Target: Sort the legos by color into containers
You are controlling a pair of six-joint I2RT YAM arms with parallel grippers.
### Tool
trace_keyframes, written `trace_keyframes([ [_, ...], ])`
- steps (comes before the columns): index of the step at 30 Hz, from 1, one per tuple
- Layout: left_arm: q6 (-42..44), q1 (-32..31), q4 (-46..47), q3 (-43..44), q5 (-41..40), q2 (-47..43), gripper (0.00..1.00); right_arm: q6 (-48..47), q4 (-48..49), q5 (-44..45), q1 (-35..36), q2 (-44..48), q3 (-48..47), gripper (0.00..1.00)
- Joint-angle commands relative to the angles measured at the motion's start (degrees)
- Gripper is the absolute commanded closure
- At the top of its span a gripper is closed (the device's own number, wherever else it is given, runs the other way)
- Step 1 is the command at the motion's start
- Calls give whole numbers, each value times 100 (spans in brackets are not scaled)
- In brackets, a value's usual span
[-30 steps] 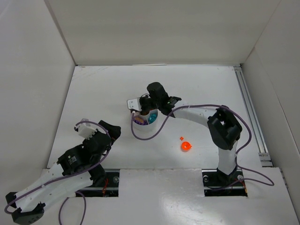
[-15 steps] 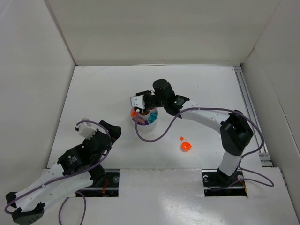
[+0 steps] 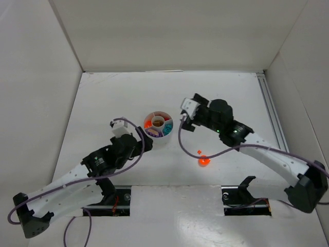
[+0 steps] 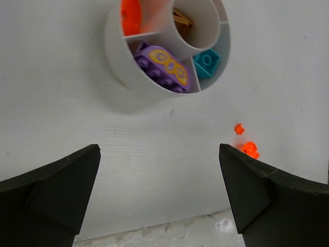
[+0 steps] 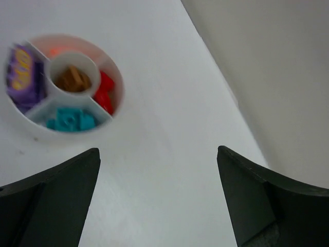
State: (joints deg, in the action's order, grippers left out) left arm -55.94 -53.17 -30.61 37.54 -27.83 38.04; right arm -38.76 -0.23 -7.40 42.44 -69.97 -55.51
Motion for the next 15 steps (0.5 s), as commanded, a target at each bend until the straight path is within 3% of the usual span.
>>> trace_keyframes([
  [1,1198,-70,1249,289,1129,553,1,1718,-932,1344,-778,1148,626,0],
  [3,1558,-254,1872,289,1736,1202,7,2221,-2035,1931,-1435,1712,742,0],
  [7,1735,-1115,2436,640,1615,1898,8,2277,-2902,2225,-2307,2320,857,0],
  [11,1885,-1609,2841,1176,1675,3022,12,2277,-3018,2225,-2844,2804,1111,0],
  [15,1885,-1723,3201,1730,1878,4427,29,2216,-3071,2225,-3171,2919,1165,0],
])
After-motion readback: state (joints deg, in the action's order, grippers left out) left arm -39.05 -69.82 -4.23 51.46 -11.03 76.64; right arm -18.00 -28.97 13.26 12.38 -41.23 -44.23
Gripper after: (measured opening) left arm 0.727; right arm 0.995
